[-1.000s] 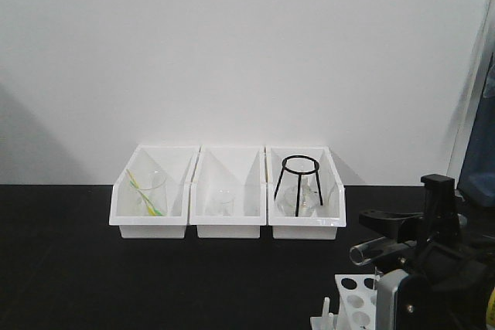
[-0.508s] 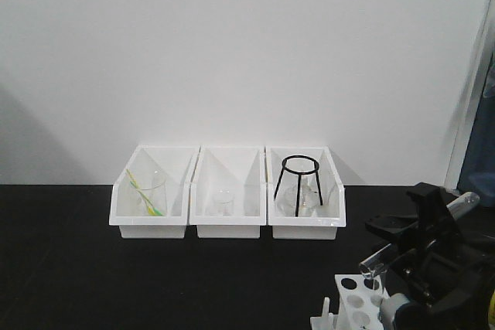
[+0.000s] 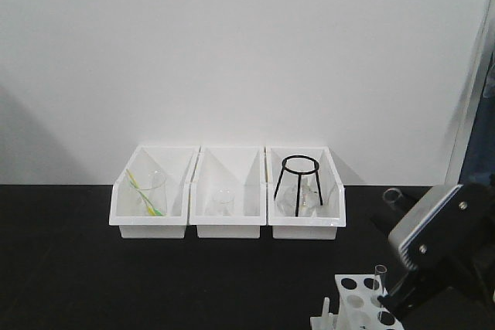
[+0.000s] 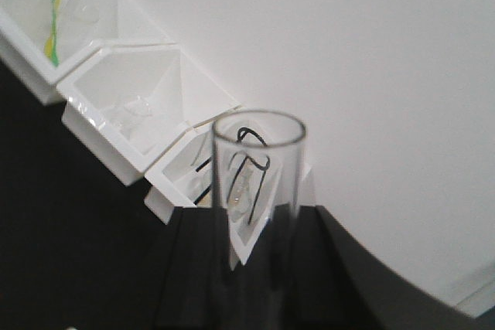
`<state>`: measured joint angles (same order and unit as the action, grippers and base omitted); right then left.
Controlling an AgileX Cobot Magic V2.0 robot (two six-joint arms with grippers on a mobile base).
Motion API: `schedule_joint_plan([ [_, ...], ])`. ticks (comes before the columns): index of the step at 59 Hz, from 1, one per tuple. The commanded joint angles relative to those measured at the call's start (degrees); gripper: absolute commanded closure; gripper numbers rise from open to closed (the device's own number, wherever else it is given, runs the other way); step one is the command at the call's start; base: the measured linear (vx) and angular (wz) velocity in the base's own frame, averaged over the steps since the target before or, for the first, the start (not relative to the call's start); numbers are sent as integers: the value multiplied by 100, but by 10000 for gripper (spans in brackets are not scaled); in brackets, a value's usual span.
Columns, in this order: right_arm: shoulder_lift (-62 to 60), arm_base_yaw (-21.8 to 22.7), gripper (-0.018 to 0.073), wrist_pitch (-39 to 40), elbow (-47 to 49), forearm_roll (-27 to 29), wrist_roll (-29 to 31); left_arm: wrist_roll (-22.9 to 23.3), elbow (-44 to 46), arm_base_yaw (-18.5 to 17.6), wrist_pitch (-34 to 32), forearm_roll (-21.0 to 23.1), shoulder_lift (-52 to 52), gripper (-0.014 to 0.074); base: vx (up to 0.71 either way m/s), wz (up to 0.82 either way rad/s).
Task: Flip and reinsert test tube from rack
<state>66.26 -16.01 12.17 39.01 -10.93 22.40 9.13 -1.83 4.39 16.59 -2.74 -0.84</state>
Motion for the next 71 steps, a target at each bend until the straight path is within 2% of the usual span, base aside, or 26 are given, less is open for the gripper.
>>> schedule_joint_plan([
  [1,-128,-4,456,521,203,1192,-256,-1,1,-40,-496,18,-74,603,0,0],
  [7,-128,-4,456,525,203,2181,-262,-1,1,-40,-496,18,-74,603,0,0],
  [13,-128,-4,456,565,203,2861,-270,-1,1,-40,-496,18,-74,603,0,0],
  [22,-124,-4,456,796,203,3043,-305,-1,1,-40,-496,18,-74,603,0,0],
  [28,-100,-4,456,1086,189,3033,-624,-1,1,-40,-496,18,-74,603,0,0],
  [35,23,-4,456,1160,183,2717,-1062,-1,1,-40,-496,18,-74,603,0,0],
  [47,527,-4,456,1484,183,1330,-2311,-1,1,-40,-496,18,-74,603,0,0],
  [53,776,-4,456,1724,183,838,-2735,-1,1,-40,-496,18,-74,603,0,0],
  [59,951,-4,456,1843,183,511,-2836,-1,1,-40,-496,18,-74,603,0,0],
  [71,1093,-4,456,2101,112,413,-2822,-1,1,-40,-496,18,-74,603,0,0],
])
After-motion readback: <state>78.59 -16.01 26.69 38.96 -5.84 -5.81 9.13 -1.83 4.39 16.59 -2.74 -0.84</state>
